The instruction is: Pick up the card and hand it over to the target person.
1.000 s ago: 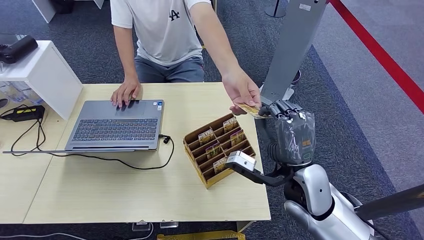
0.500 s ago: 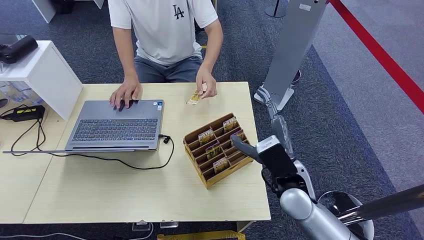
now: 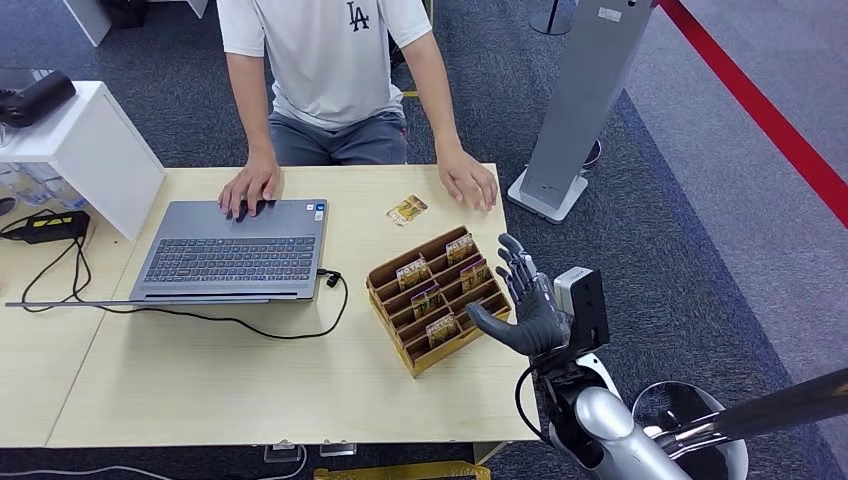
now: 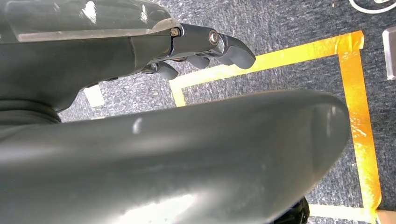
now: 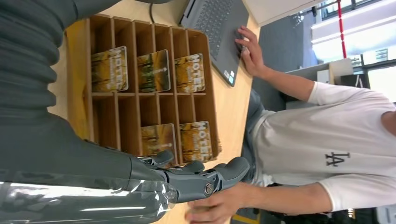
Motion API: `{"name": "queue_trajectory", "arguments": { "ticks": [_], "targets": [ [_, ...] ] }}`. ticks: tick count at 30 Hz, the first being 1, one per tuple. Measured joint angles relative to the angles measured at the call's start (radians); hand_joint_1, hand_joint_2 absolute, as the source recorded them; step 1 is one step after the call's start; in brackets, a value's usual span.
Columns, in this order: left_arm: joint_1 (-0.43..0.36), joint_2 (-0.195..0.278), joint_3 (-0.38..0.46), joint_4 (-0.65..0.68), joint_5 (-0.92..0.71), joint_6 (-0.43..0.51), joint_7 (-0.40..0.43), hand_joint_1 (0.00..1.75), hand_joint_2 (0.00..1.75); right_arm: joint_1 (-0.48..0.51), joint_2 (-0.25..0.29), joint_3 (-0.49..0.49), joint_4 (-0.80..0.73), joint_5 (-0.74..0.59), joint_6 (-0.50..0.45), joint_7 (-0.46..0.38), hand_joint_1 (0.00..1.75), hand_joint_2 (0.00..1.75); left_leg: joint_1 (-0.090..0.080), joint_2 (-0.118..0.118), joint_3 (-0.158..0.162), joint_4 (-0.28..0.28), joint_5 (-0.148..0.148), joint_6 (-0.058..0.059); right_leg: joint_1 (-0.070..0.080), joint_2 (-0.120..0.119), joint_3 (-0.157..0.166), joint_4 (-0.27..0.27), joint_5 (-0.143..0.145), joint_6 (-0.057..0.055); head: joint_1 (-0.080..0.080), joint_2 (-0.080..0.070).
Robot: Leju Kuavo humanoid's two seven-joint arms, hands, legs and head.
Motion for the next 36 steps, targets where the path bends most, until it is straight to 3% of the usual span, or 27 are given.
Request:
{"name": "queue_trajectory", "arguments": {
  "ticks": [14, 36],
  "targets": [
    [-0.001, -0.003, -0.004, -0.001, -0.004, 0.002, 0.008, 0.0, 0.0, 0.057, -0.066, -0.029, -0.096, 0.167, 0.05, 0.19, 0.0, 1.75, -0.001, 0.0, -0.001, 0.001, -0.001, 0.0, -0.001, 0.0, -0.001, 0.001, -0.001, 0.0, 0.0, 0.0],
    [-0.002, -0.005, -0.01, -0.003, -0.011, 0.0, 0.009, 0.0, 0.0, 0.064, -0.067, -0.037, -0.108, 0.191, 0.064, 0.209, 0.0, 1.75, 0.0, 0.001, -0.001, 0.001, -0.001, 0.0, 0.0, 0.001, -0.002, 0.002, 0.0, 0.0, 0.0, 0.0]
  ]
}}
